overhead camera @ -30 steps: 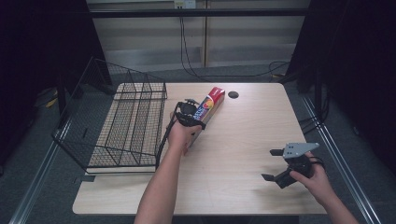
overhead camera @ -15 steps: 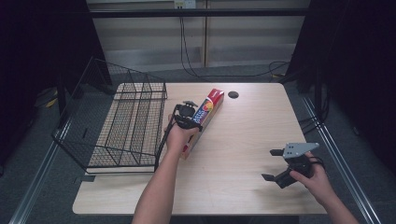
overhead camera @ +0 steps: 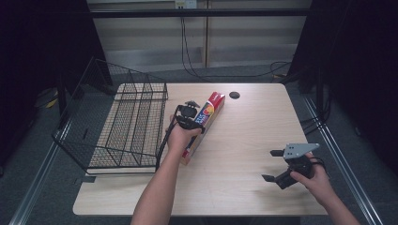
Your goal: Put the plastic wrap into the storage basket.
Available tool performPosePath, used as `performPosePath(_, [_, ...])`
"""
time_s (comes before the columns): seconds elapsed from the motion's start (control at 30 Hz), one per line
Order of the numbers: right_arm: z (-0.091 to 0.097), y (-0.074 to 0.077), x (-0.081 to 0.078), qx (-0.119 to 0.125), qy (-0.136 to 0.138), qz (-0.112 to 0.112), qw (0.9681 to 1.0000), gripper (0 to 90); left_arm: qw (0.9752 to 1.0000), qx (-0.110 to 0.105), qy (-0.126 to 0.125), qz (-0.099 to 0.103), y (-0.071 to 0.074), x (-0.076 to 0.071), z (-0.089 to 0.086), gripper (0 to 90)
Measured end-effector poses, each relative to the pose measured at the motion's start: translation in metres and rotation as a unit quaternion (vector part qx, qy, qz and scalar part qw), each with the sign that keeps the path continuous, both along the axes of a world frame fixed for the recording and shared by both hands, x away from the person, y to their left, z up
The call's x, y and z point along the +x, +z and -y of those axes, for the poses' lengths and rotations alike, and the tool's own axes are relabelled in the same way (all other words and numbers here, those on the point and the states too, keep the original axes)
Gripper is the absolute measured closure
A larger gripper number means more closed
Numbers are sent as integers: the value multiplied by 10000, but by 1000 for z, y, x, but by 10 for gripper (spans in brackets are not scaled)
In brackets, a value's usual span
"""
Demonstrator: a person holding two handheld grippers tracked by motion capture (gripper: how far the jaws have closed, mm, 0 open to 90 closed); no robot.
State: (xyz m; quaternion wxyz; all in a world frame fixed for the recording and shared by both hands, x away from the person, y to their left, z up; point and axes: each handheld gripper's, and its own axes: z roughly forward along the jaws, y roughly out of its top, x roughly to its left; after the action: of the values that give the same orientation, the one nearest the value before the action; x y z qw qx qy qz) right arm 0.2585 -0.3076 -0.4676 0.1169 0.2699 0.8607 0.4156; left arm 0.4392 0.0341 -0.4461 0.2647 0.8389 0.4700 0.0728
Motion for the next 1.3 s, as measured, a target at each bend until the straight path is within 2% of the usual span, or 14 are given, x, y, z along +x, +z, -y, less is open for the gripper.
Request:
performPosePath(0.13, [1, 0, 0, 2, 10, -5, 10000, 24, 9999, 14, 17, -104, -4, 10, 5, 368])
performPosePath(0.27, [1, 0, 0, 17, 6, 10, 10000, 24, 9999, 43, -144, -57, -6, 17, 10, 367])
performPosePath(0.43, [1, 0, 0, 8, -3, 14, 10000, 24, 9999, 34, -138, -88, -11, 21, 14, 354])
performPosePath(0.47, [1, 0, 0, 13, 5, 21, 10000, 24, 9997, 160, -113, -115, -12, 21, 15, 404])
performPosePath(0.53, [0, 1, 0, 27, 6, 29, 10000, 24, 9997, 121, -62, -201, -11, 22, 15, 421])
performPosePath(0.57, [0, 1, 0, 37, 8, 18, 10000, 24, 9990, 294, -88, -339, -8, 23, 17, 430])
performPosePath(0.8, [0, 0, 1, 11, 36, 30, 10000, 24, 9981, 254, -144, -538, 2, 20, 13, 452])
performPosePath(0.83, [0, 0, 1, 15, 37, 28, 10000, 24, 9976, 243, 12, -652, 7, 17, 12, 453])
performPosePath(0.97, [0, 0, 1, 15, 64, 21, 10000, 24, 9969, 313, -104, -711, 17, 17, 8, 453])
performPosePath(1.03, [0, 0, 1, 20, 66, 27, 10000, 24, 9974, 226, -5, -689, 22, 15, 5, 453])
performPosePath(1.07, [0, 0, 1, 25, 60, 22, 10000, 24, 9969, 280, -117, -723, 25, 15, 2, 453])
performPosePath(1.13, [0, 0, 0, 24, 33, 40, 10000, 24, 9973, 162, 45, -710, 31, 14, 0, 454])
performPosePath(1.17, [0, 0, 0, 30, 34, 37, 10000, 24, 9967, 248, 34, -777, 36, 13, -2, 454])
performPosePath(1.3, [-1, 0, 0, 20, 47, 41, 10000, 24, 9969, 242, 90, -747, 45, 13, -7, 453])
